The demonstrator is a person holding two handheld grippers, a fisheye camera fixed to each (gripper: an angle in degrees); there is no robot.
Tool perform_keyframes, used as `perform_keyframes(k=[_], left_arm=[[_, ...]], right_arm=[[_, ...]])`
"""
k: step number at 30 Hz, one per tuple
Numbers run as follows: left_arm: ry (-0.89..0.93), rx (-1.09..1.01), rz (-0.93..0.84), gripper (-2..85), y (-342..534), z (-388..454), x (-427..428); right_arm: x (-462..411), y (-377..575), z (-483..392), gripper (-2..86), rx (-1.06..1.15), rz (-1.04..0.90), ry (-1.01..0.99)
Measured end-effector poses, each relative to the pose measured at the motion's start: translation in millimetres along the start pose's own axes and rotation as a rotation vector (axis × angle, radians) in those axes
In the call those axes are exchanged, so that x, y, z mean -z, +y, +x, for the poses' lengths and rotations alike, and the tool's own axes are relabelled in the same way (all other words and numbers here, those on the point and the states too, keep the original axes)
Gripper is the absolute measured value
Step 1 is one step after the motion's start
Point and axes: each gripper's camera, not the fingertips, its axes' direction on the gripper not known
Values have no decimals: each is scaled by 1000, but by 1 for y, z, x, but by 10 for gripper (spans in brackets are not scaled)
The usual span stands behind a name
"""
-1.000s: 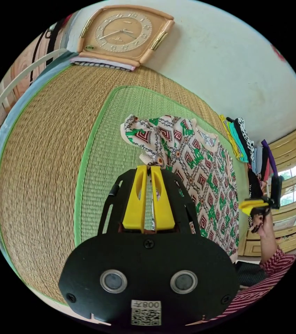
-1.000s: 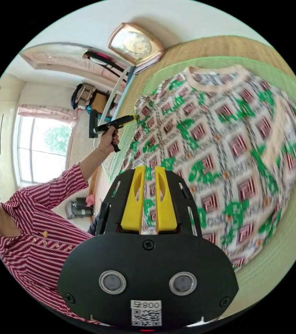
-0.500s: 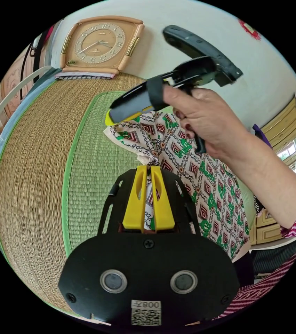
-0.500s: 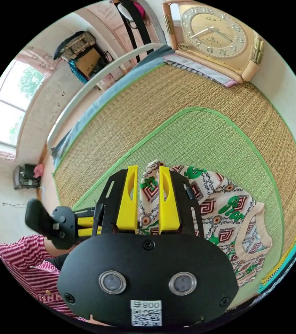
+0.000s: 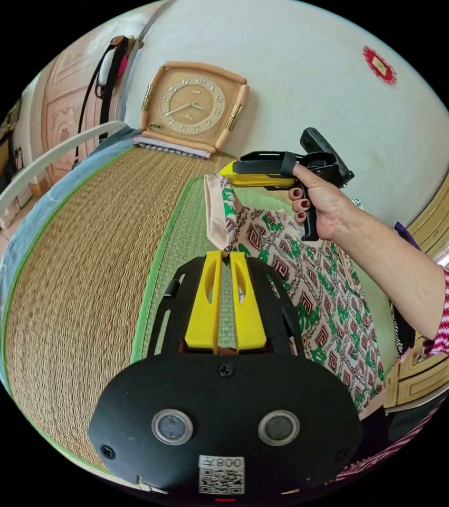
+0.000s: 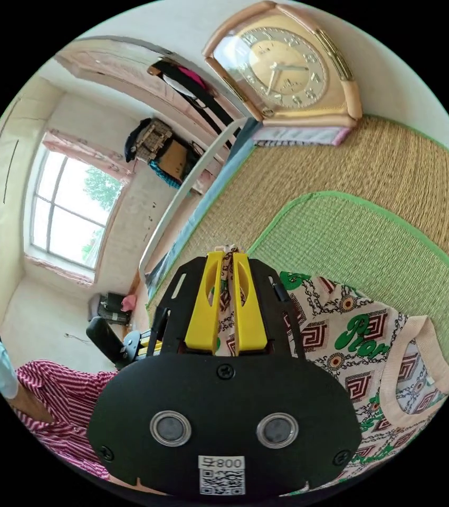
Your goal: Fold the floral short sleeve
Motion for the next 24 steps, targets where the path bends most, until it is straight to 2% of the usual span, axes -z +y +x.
perform_keyframes(k=[3, 7, 11, 13, 15, 18, 21, 22, 24], left_arm=[[19, 20, 15, 38, 2, -15, 0], [47, 23, 32, 40, -6, -25, -8], [21, -6, -87, 30, -19, -35, -56], [9, 17, -153, 21, -23, -46, -77], [3, 12, -127, 13, -31, -54, -76], [50, 6, -122, 7, -44, -62, -82], [45, -9, -166, 5, -55, -67, -110], [38, -22, -225, 4, -57, -70, -130], [52, -16, -203, 4, -59, -75, -135]], right_arm=[[3, 4, 8, 64, -34, 21, 33], [-9, 15, 1, 29, 11, -33, 82], [-48, 6, 8, 8, -15, -150, 190], [-51, -4, 18, 3, -70, -124, 134], [-45, -9, 16, 2, -81, -101, 113], [-17, -6, 1, 2, -33, -27, 171], [3, -3, 17, 1, -118, 15, 211], [2, -2, 28, 1, -168, -9, 197], [6, 1, 31, 2, -197, -4, 132]])
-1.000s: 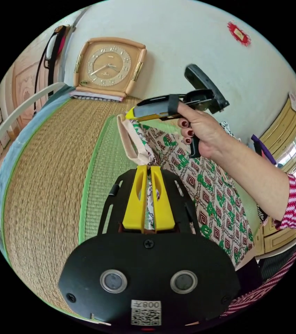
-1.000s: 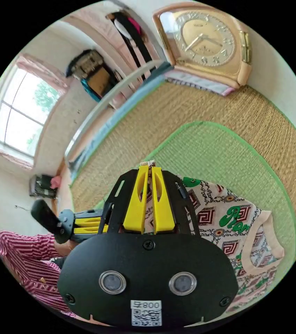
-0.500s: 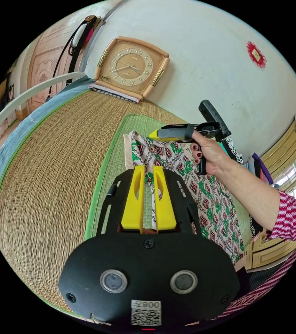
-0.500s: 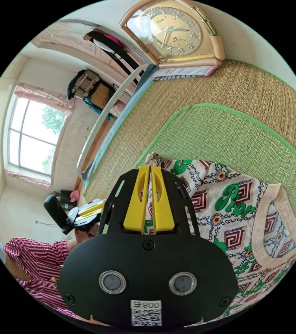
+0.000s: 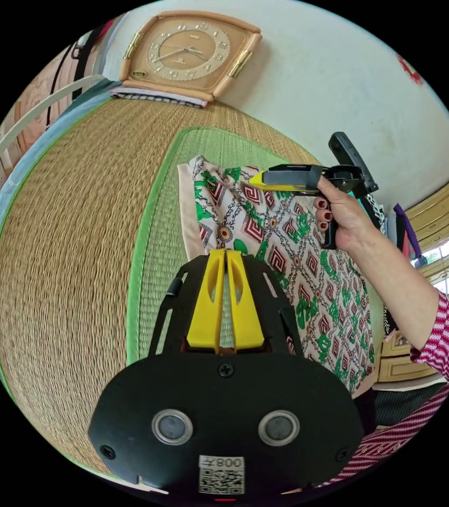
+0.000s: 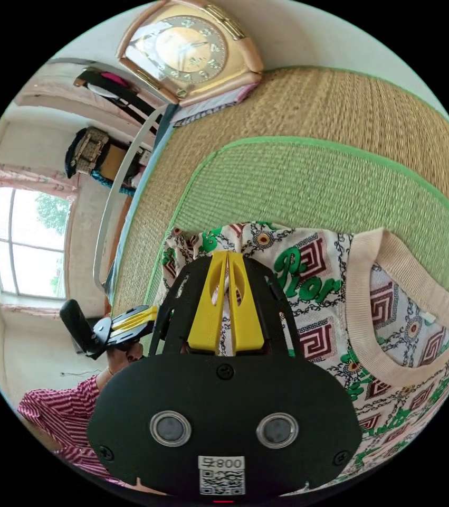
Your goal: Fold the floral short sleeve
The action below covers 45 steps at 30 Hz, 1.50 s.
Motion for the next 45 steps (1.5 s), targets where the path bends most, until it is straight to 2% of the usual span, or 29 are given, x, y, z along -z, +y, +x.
perform_keyframes(k=[3, 6, 8, 11, 16, 22, 27, 32, 39, 45], left_arm=[[-27, -38, 48, 4, -3, -1, 3], [-58, -55, -46, 4, -12, -14, -27], [-21, -44, -29, 4, -18, -29, -33], [7, -79, 23, 7, -24, -27, -35], [107, -182, 0, 16, -45, 5, -70], [139, -300, -71, 18, -64, 57, -138], [146, -345, -119, 15, -68, 73, -186], [152, -383, -136, 12, -76, 76, -226], [208, -439, -178, 14, -91, 86, -292], [304, -514, -271, 31, -105, 119, -383]], right_arm=[[21, 16, -20, 3, 56, 32, 34], [53, 54, -32, 6, 103, 73, 86], [74, 86, -28, 10, 94, 82, 113], [118, 150, -13, 29, 29, 129, 201], [186, 246, 3, 69, -104, 224, 410], [192, 270, -12, 87, -118, 164, 577], [208, 275, -36, 74, -97, 164, 640], [262, 292, -56, 36, -129, 277, 528], [398, 400, -16, 23, -361, 684, 116], [414, 459, 17, 25, -515, 699, -61]])
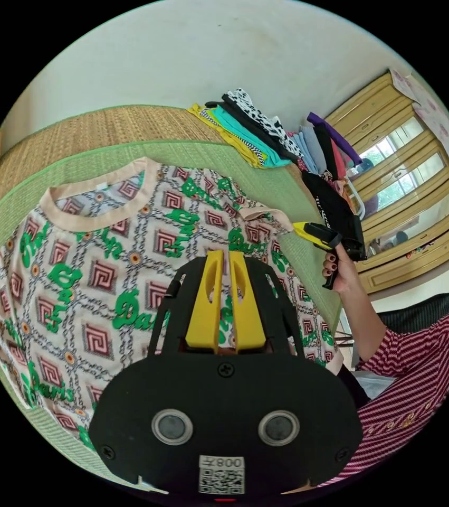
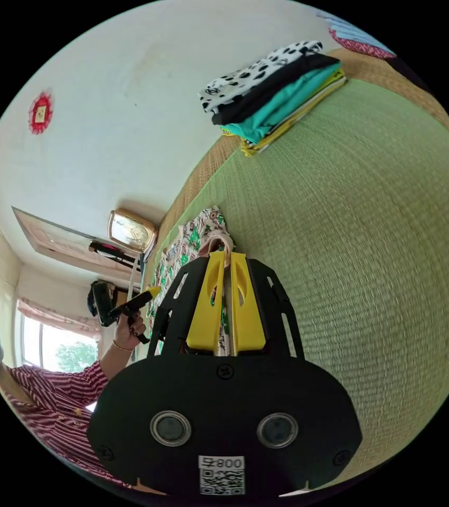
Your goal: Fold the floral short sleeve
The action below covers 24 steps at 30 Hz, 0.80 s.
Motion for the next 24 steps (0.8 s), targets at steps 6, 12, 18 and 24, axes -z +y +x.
perform_keyframes(k=[6, 12, 18, 24], left_arm=[[15, -38, -77, 62, -64, -16, -87], [68, -5, -110, 28, -105, -54, -150], [83, -80, -47, 25, -168, -58, -189], [54, -149, 23, 45, -166, -57, -214]], right_arm=[[25, 20, -15, 53, 14, 17, -24], [46, 34, -46, 70, 75, 61, -54], [64, 37, -64, 71, 88, 71, -105], [77, 33, -88, 72, 109, 71, -60]])
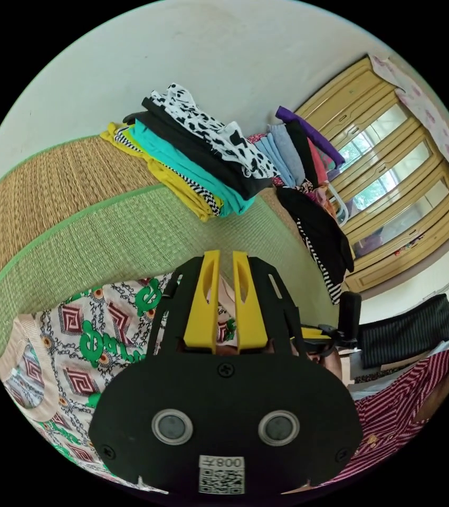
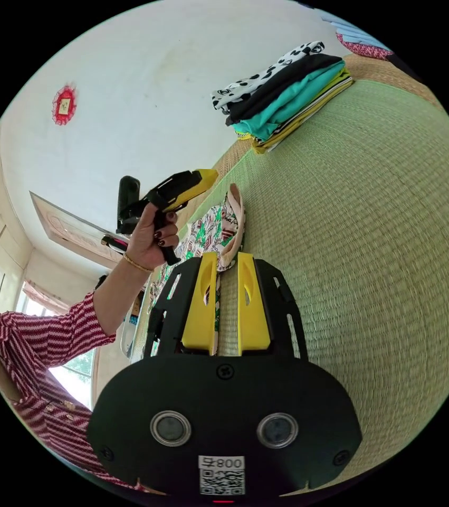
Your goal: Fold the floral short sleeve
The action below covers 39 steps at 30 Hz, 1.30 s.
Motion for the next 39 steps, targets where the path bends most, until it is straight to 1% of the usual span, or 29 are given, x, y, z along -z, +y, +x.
perform_keyframes(k=[2, 3, 5, 7, 12, 16, 19, 21, 25, 28, 30, 36, 39], left_arm=[[-58, 43, -90, 50, 10, -16, -28], [-57, 52, -95, 51, 12, -20, -31], [-36, 9, -52, 61, 17, -18, -30], [-42, -35, -56, 72, 16, -12, -34], [-143, -94, -187, 86, 11, -1, -81], [-234, -120, -211, 60, 7, 6, -104], [-253, -140, -219, 27, 2, 9, -113], [-222, -136, -205, 18, -1, 9, -112], [-148, -141, -66, 9, -11, 18, -80], [-143, -139, -97, 6, -13, 13, -82], [-98, -118, -65, 6, -12, 9, -73], [-8, -39, 76, 6, 1, -7, -14], [16, 32, 164, 6, 25, -23, 28]], right_arm=[[0, -1, -6, 74, 2, -18, 4], [2, -1, -11, 77, 6, -18, 15], [7, -1, -19, 80, 12, -14, 38], [10, -2, -26, 85, 16, -16, 62], [9, -4, -36, 85, 22, -47, 50], [10, -6, -39, 65, 6, -69, 43], [6, -8, -42, 38, 7, -99, 35], [6, -8, -45, 30, 11, -105, 34], [21, -6, -54, 21, 31, -46, 56], [29, -5, -57, 19, 37, -8, 42], [29, -4, -59, 18, 48, -2, 34], [33, -5, -79, 18, 134, 10, -30], [24, -9, -96, 18, 211, -45, -70]])
